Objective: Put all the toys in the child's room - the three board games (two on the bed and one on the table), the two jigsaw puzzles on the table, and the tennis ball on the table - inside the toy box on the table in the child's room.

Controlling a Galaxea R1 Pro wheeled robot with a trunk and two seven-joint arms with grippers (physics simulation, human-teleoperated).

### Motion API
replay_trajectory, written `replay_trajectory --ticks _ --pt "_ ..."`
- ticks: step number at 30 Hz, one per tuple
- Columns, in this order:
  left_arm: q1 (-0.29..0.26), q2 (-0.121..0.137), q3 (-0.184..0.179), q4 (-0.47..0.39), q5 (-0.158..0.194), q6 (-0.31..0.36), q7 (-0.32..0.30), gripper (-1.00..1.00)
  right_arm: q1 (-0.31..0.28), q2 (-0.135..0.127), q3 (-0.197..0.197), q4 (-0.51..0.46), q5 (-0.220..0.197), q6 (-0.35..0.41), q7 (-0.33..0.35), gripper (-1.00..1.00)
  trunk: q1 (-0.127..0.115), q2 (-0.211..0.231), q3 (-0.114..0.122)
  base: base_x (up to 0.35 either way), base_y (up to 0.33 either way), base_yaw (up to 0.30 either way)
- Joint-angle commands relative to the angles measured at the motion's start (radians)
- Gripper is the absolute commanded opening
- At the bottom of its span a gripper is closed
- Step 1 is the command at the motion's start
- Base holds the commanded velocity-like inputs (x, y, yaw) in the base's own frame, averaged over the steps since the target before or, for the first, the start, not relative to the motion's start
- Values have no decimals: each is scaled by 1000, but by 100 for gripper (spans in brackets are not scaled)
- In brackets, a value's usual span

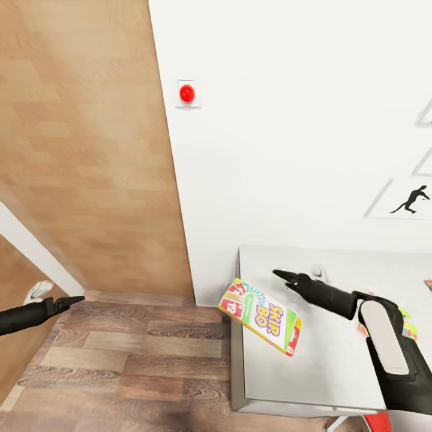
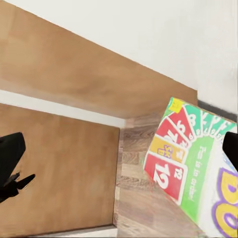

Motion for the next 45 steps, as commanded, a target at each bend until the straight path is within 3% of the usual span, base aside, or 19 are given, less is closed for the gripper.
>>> replay_trajectory --ticks 1,5,12,16,18,24,29,40,45 --pt "-1 -1 4 -1 -10 10 -9 100 26 -6 -9 -10 -15 4 34 100 1 -2 0 0 0 -147" --pt "-1 -2 4 -1 -10 10 -9 100 121 -20 -56 -34 -72 4 128 100 1 -2 5 0 0 -151" --pt "-1 -12 3 -3 -10 9 -9 100 268 -27 -141 -48 -104 -39 308 100 1 -2 15 0 0 -155" --pt "-1 -20 -3 -6 -10 8 -10 100 330 -30 -161 -50 -108 -120 426 100 1 -2 21 0 0 -168" --pt "-1 -25 -18 -12 -10 9 -11 100 360 -32 -169 -52 -110 -171 519 100 1 -2 24 0 0 -184" --pt "-1 -31 -53 -28 -9 9 -19 100 381 -33 -174 -58 -106 -211 637 100 1 -2 32 0 0 -190" --pt "-1 -46 -79 -41 -10 11 -33 100 388 -32 -175 -59 -73 -228 680 100 1 -2 38 0 0 -177" --pt "-1 -67 -96 -48 -13 10 -40 100 392 -20 -180 -55 67 -240 700 100 1 -2 42 8 0 -49" --pt "-1 -68 -98 -48 -14 9 -40 100 392 -17 -180 -54 86 -241 703 100 1 -2 42 149 0 -7"
